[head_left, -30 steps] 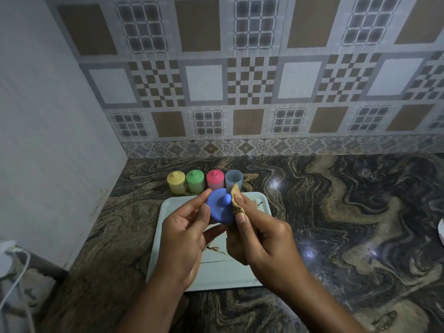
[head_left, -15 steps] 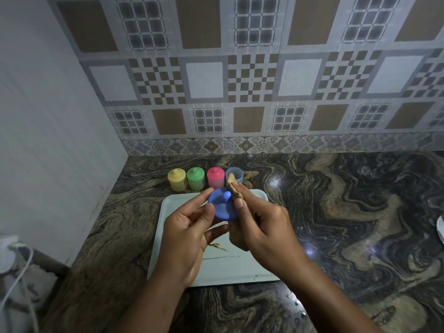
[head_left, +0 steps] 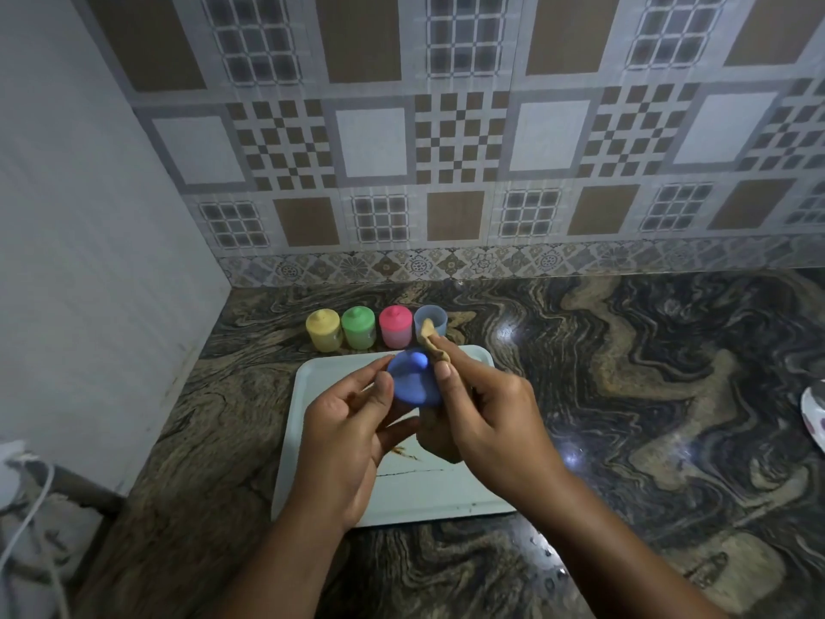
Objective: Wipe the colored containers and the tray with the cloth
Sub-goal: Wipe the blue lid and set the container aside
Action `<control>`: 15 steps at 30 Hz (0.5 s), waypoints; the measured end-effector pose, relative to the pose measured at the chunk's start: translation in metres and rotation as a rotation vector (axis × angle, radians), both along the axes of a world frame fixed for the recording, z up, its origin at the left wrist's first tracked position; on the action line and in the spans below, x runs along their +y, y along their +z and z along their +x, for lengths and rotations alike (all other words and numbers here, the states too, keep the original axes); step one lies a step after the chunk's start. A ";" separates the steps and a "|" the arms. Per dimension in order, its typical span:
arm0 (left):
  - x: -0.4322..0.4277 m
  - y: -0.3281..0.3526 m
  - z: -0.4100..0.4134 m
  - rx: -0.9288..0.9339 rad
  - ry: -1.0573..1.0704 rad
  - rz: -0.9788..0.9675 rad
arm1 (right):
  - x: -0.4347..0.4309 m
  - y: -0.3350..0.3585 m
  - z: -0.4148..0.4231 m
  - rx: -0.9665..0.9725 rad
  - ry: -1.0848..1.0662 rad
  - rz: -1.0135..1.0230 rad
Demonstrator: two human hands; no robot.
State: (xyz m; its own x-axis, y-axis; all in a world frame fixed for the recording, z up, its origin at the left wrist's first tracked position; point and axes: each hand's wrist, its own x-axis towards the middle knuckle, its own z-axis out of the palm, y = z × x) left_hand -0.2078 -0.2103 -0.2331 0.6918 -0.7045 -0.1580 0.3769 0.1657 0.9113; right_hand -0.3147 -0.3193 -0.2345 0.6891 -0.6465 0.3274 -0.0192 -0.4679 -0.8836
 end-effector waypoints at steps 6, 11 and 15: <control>-0.001 -0.001 -0.007 -0.135 0.016 0.016 | 0.007 -0.007 -0.001 0.005 0.037 0.021; 0.003 -0.001 -0.003 -0.094 -0.036 -0.001 | 0.008 -0.008 -0.005 -0.018 0.030 -0.073; -0.002 0.000 -0.004 -0.050 0.025 -0.012 | 0.000 -0.002 -0.001 0.005 0.024 -0.019</control>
State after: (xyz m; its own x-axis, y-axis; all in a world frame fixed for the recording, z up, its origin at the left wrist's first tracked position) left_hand -0.2119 -0.2120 -0.2332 0.7159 -0.6888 -0.1141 0.3265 0.1857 0.9268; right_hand -0.3159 -0.3194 -0.2362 0.7063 -0.6232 0.3358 -0.0123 -0.4851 -0.8744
